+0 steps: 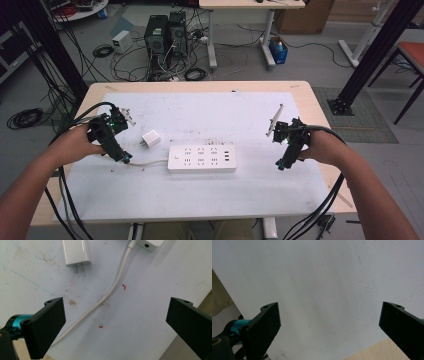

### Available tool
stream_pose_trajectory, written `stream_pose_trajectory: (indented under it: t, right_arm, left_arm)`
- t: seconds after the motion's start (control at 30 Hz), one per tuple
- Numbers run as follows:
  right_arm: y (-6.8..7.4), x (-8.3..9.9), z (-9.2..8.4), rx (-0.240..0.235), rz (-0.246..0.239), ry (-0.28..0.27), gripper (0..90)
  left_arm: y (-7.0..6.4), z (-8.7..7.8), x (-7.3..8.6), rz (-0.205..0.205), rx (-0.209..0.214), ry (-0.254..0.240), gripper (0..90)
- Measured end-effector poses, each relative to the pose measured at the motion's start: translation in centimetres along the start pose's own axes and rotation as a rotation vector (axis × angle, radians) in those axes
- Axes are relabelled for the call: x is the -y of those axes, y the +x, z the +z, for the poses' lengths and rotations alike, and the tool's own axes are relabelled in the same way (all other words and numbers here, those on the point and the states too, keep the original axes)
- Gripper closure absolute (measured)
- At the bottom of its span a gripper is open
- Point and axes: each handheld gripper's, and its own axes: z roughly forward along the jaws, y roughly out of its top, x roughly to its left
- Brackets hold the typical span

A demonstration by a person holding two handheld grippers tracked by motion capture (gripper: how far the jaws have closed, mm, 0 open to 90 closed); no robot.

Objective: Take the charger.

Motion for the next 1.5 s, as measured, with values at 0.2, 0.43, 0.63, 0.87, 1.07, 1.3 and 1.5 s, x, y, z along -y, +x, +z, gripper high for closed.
stream_pose_trajectory:
  t: [0.2, 0.43, 0.63, 0.87, 1.07, 1.3, 1.5]
  right_arm:
    - [-0.1, 0.0, -0.1, 0.005, 0.002, -0.004, 3.0]
    - [-0.1, 0.2, 0.0, 0.015, 0.008, -0.014, 3.0]
    - [-0.2, 0.4, -0.3, 0.02, 0.021, -0.028, 3.0]
    - [-0.2, 0.7, -0.6, 0.037, 0.031, -0.051, 3.0]
    - [-0.2, 0.9, -0.4, 0.04, 0.025, -0.054, 3.0]
    - [-0.2, 1.2, -0.2, 0.038, 0.027, -0.066, 3.0]
    - [-0.1, 1.5, -0.3, 0.034, 0.036, -0.069, 3.0]
  left_arm:
    - [1.0, -0.5, -0.1, -0.084, -0.039, -0.027, 2.5]
    - [2.4, -0.8, -0.9, -0.203, -0.088, -0.154, 2.5]
    - [3.5, 0.4, -2.0, -0.171, -0.101, -0.223, 2.5]
    - [4.4, 3.3, -3.5, -0.142, -0.098, -0.236, 2.5]
    - [4.4, 5.3, -3.9, -0.117, -0.036, -0.232, 2.5]
    - [5.1, 9.6, -3.6, -0.168, -0.025, -0.187, 2.5]
    - [6.0, 11.7, -3.5, -0.175, -0.019, -0.179, 4.1]
